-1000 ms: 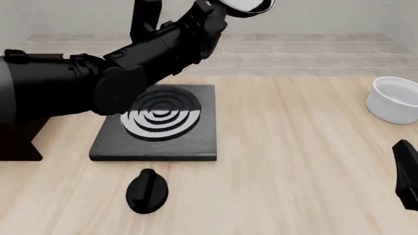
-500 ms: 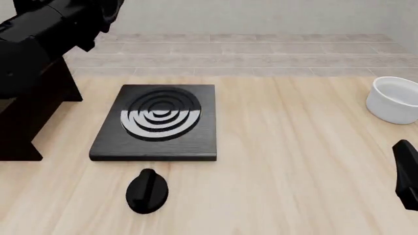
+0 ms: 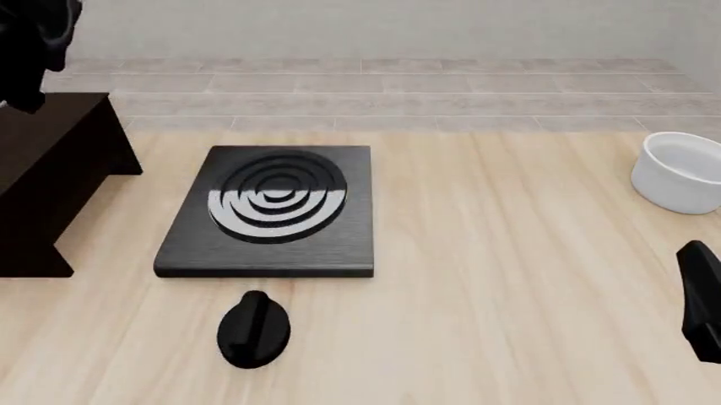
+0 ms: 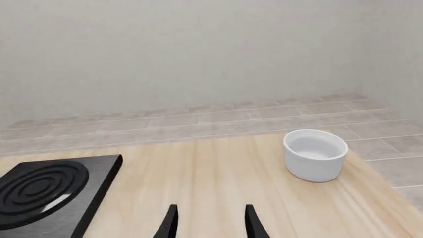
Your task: Put the frying pan on top of the cabinet.
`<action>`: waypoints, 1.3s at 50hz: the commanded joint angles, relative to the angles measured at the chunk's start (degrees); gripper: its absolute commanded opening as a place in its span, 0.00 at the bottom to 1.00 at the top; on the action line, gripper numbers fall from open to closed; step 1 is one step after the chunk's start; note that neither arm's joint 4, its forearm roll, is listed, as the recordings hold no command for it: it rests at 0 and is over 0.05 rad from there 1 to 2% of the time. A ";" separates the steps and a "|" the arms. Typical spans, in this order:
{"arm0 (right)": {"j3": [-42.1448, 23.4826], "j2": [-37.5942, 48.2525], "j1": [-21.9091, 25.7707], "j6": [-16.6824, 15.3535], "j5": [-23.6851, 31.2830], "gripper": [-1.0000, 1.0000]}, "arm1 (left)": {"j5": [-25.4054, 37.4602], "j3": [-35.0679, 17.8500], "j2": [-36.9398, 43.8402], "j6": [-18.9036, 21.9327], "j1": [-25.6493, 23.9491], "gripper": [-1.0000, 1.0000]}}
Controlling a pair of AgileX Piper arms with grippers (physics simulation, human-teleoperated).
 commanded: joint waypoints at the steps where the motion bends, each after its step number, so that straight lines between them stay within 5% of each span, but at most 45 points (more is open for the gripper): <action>1: 0.00 -0.01 0.13 -0.16 -0.03 1.00 | -0.78 3.19 -5.39 -2.22 4.24 0.00; 25: 0.01 -0.02 0.06 0.16 -0.13 1.00 | 2.32 9.81 -14.35 -7.48 11.72 0.00; 65: 0.00 0.03 0.39 0.00 0.13 1.00 | 4.30 17.28 -23.45 -13.25 16.89 0.00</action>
